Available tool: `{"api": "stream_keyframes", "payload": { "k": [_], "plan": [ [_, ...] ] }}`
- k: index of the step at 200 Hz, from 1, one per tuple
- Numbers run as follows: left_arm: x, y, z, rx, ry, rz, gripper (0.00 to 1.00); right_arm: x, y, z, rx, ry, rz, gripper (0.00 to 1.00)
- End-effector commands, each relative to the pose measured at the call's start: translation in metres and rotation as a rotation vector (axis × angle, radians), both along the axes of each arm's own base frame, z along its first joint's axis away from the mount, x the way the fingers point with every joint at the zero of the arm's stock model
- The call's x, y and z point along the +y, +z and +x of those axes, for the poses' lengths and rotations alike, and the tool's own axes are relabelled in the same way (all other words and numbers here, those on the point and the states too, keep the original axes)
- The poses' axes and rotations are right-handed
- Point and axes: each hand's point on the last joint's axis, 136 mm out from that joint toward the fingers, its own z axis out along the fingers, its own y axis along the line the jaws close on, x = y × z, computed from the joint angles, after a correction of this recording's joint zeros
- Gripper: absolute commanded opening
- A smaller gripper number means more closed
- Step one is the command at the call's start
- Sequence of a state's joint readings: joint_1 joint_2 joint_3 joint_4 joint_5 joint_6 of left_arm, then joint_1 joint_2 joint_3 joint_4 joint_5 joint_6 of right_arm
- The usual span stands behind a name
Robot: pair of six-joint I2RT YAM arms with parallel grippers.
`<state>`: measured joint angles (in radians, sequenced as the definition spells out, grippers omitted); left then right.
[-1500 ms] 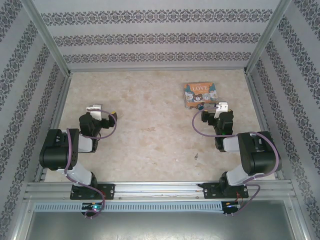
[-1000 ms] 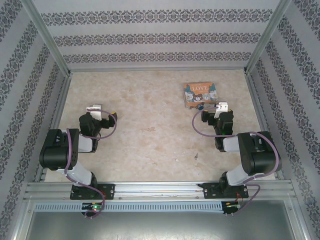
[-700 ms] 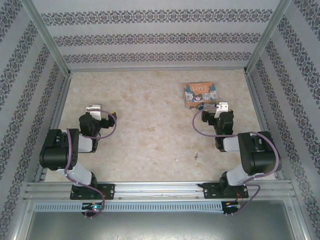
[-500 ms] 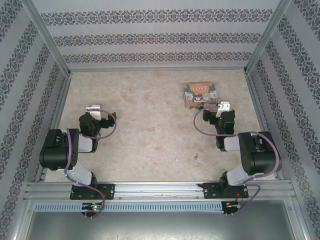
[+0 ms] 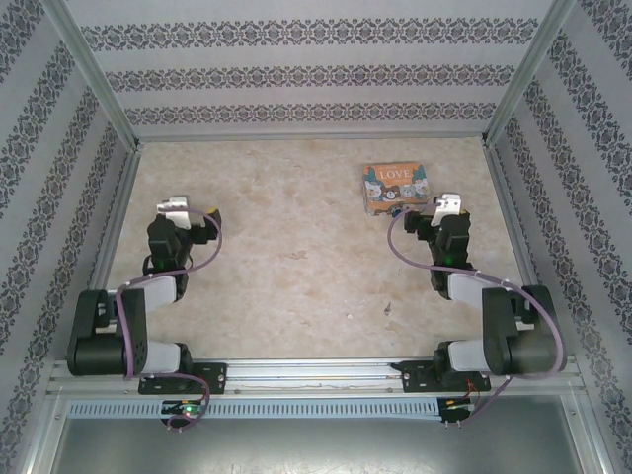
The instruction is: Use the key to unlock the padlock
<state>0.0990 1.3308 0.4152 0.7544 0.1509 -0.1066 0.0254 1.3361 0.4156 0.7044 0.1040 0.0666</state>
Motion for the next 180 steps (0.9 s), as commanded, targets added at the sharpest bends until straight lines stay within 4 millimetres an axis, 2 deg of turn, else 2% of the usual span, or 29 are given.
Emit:
{"api": "stream_keyframes", "payload": {
  "k": [1, 16, 29, 78, 113, 162, 180],
  "plan": [
    [0.01, 0.005, -0.002, 0.069, 0.113, -0.185, 0.99, -0.011, 0.004, -0.002, 0.097, -0.059, 0.088, 0.98],
    [-0.013, 0.023, 0.005, 0.045, -0.006, -0.255, 0.99, -0.012, 0.009, 0.001, 0.14, -0.049, 0.186, 0.98],
    [-0.027, 0.029, 0.01, 0.082, -0.047, -0.297, 0.99, -0.011, 0.013, 0.006, 0.17, -0.025, 0.274, 0.98],
    [-0.101, 0.033, 0.026, 0.181, -0.208, -0.378, 0.99, -0.017, 0.015, 0.036, 0.253, -0.018, 0.498, 0.98],
    [-0.17, 0.027, 0.046, 0.245, -0.326, -0.474, 0.99, -0.009, 0.007, 0.067, 0.313, 0.029, 0.595, 0.98],
    [-0.286, 0.023, 0.075, 0.323, -0.557, -0.57, 0.99, -0.013, -0.017, 0.102, 0.388, 0.017, 0.63, 0.98],
    [-0.317, 0.015, 0.083, 0.361, -0.596, -0.565, 0.99, -0.01, -0.023, 0.112, 0.415, 0.041, 0.636, 0.98]
  ]
}}
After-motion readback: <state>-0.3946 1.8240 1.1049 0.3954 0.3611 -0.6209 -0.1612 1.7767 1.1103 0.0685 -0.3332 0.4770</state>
